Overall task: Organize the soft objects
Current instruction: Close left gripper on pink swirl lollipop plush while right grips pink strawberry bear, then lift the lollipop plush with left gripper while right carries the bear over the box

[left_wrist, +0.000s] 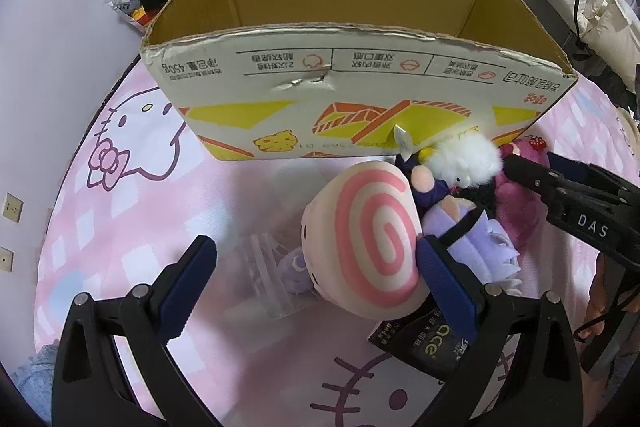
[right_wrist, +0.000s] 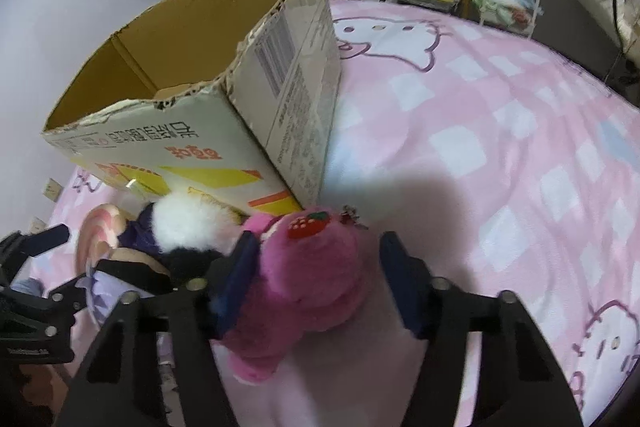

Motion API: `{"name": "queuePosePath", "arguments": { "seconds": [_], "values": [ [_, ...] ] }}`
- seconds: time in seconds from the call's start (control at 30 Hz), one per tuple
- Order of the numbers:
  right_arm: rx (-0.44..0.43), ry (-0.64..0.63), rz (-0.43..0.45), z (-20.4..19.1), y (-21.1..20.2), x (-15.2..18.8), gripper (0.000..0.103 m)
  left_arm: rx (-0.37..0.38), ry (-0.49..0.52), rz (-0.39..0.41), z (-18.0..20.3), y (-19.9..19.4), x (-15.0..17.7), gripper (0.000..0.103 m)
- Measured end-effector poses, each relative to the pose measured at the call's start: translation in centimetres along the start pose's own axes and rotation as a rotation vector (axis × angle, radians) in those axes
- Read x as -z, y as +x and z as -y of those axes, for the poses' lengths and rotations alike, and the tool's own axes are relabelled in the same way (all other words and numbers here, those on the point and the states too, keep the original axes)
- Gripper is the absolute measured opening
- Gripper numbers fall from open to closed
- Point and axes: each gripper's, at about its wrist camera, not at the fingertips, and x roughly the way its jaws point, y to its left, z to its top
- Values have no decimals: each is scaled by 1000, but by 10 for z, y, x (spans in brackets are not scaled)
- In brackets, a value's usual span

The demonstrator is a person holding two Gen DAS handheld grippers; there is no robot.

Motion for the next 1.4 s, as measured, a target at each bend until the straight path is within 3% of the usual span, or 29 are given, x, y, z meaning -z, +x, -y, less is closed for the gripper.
{"name": "queuePosePath", "arguments": {
  "seconds": [0.23,0.33,0.77,0.97,1.03,1.23,1.4],
  "values": [
    [14,-51,13,-9,-3,1,52,51,0,16,2,-3,0,99],
    [7,-44,13,-8,-3,1,51,16,5,3,3,1,0,99],
    [-3,-35,11,-5,4,-1,52,31,-16,-20,-2,13,-2,97],
    [-10,-28,8,-3,5,-1,51,177,-38,-48,-5,18,1,56],
    [-11,-26,11,-3,4,-1,50,168,-21,-40,-1,16,2,47],
    [1,-31,36,-4,-4,1,49,143,12,-13,6,6,5,38],
    [63,-76,108,-13,-25,4,49,107,29,8,10,-2,13,34]
  ]
}}
